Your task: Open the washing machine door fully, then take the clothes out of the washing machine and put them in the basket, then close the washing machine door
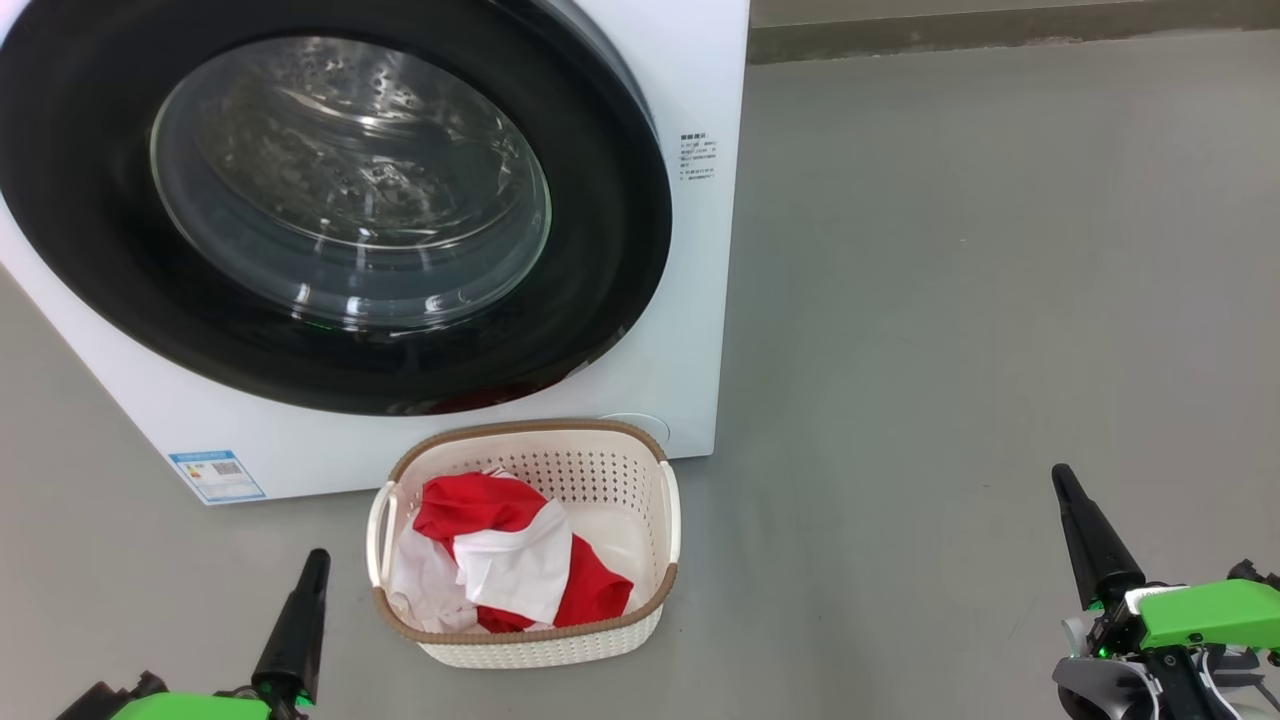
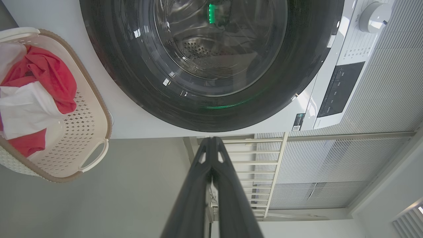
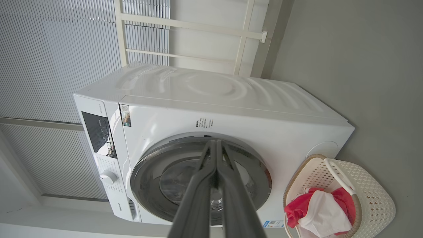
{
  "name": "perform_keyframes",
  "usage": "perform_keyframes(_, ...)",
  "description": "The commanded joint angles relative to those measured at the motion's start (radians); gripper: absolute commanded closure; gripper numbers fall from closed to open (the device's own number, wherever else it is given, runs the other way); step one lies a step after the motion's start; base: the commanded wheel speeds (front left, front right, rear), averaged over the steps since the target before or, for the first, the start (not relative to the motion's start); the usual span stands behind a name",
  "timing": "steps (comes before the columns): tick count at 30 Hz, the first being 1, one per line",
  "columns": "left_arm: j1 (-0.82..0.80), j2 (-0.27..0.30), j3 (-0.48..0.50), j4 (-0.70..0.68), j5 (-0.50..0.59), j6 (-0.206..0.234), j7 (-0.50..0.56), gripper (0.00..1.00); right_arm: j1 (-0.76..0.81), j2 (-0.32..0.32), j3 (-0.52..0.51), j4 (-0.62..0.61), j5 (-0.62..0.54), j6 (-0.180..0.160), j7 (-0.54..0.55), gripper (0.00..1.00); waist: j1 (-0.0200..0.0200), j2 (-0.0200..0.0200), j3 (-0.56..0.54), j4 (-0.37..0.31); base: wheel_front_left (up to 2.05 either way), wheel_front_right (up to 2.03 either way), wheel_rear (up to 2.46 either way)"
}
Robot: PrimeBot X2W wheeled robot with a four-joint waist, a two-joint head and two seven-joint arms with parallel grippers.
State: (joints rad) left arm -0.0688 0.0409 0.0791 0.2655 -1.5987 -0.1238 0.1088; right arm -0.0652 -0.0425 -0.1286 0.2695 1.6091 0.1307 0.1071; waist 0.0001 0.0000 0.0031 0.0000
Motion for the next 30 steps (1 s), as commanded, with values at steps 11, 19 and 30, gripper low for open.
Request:
perform_keyframes(11,-0.039,0.009,0.035,-0.020,-0.010,-0.007,0.005,1.00,-0.043,-0.008,0.015,-0.025,-0.001,0.000,0.006,1.00,-0.0001,0.0000,0.000,0.000,0.00,0.00,0.00)
perform_keyframes(19,-0.039,0.009,0.035,-0.020,-0.010,-0.007,0.005,1.00,-0.043,-0.008,0.014,-0.025,-0.001,0.000,0.006,1.00,-0.0001,0.0000,0.000,0.000,0.00,0.00,0.00)
perform_keyframes(30,-0.039,0.009,0.035,-0.020,-0.010,-0.007,0.005,1.00,-0.043,-0.008,0.014,-0.025,-0.001,0.000,0.007,1.00,-0.0001,0.0000,0.000,0.000,0.00,0.00,0.00)
